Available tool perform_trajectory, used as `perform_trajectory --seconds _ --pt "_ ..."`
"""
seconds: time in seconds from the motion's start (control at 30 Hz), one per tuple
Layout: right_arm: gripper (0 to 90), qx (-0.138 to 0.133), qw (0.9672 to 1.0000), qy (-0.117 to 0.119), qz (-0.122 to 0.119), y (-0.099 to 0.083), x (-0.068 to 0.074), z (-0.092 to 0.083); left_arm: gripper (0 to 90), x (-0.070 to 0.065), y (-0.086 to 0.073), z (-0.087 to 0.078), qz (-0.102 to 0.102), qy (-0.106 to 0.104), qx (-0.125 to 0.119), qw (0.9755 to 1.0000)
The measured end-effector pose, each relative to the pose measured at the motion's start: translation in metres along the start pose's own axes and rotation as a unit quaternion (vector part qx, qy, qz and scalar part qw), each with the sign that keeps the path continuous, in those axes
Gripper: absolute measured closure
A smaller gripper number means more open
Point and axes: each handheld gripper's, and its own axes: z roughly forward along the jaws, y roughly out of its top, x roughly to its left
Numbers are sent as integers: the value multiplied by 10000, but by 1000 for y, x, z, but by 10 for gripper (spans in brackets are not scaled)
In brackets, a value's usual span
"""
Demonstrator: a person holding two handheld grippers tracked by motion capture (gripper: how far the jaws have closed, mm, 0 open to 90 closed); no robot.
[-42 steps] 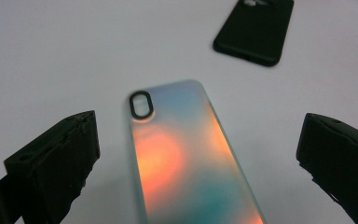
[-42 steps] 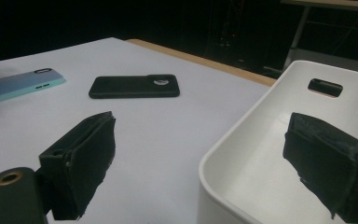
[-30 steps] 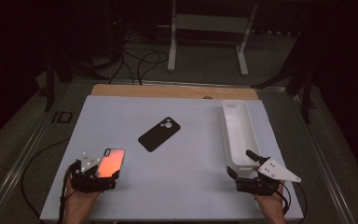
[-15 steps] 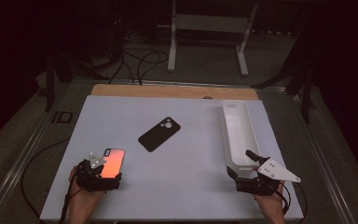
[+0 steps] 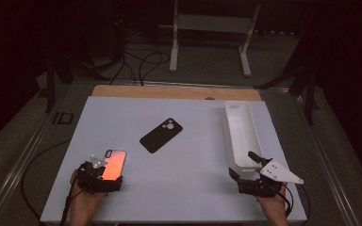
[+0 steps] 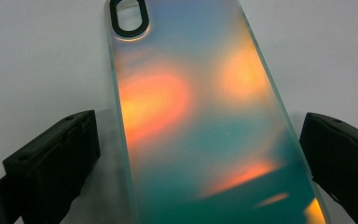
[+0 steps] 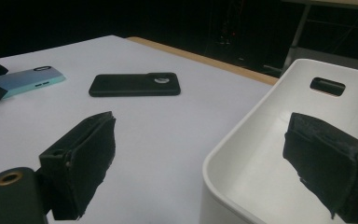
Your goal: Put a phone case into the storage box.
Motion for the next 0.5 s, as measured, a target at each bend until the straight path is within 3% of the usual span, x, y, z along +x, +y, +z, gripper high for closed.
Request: perform_trajectory --seconds 0.2,0.37,0.5 --pt "90 5 10000 4 -9 0 1 1 8 0 2 0 -14 -3 118 9999" --pt "91 19 10000 -5 -22 0 1 1 104 -1 3 -4 -8 -7 122 9999" --pt "90 25 10000 -10 -25 0 1 1 119 -2 5 -4 -28 11 177 9998"
